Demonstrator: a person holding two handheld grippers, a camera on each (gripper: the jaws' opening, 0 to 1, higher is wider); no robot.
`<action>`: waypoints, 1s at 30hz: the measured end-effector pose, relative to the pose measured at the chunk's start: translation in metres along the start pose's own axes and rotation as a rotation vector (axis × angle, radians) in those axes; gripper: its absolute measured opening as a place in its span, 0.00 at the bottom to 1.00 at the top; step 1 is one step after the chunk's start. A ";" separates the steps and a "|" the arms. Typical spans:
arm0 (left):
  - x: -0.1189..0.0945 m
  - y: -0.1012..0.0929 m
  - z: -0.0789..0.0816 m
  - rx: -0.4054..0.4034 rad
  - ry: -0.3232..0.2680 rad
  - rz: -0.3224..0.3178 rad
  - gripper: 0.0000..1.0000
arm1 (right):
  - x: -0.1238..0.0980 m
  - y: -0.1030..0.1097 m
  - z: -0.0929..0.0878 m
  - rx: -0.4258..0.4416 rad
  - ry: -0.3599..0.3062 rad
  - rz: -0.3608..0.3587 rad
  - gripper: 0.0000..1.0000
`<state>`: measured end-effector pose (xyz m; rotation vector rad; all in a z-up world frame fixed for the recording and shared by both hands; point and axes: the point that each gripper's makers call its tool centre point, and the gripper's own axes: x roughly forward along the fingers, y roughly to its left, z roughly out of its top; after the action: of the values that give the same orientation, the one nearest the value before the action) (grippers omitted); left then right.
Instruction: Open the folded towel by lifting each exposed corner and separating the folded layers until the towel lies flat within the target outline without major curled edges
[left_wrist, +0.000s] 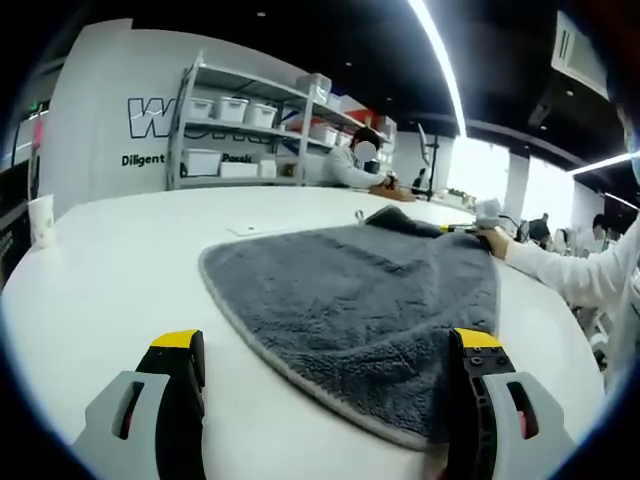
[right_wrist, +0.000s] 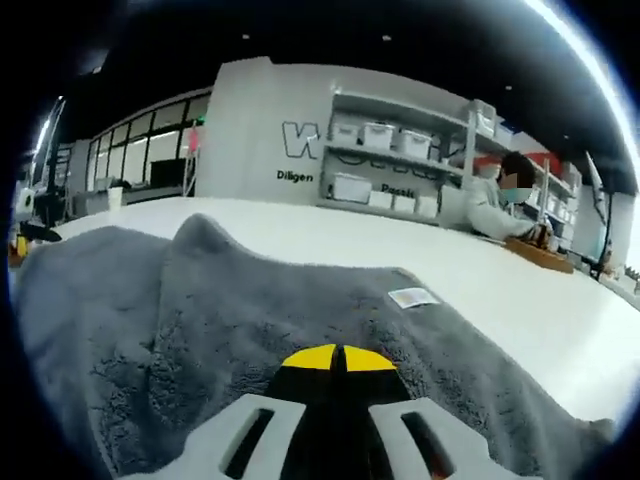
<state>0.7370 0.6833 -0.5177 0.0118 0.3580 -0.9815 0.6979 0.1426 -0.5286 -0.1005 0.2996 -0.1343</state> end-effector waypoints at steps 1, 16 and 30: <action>0.000 0.000 0.000 0.000 0.000 0.001 1.00 | 0.000 -0.004 -0.001 0.007 0.004 -0.021 0.00; 0.000 0.003 0.000 -0.007 0.001 0.015 1.00 | -0.008 -0.055 -0.008 -0.036 0.050 -0.285 0.00; -0.001 0.003 0.000 -0.013 -0.004 0.020 1.00 | -0.014 -0.066 -0.001 0.038 0.016 -0.321 0.00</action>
<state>0.7394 0.6858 -0.5179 0.0016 0.3594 -0.9594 0.6765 0.0791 -0.5175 -0.1091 0.2952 -0.4596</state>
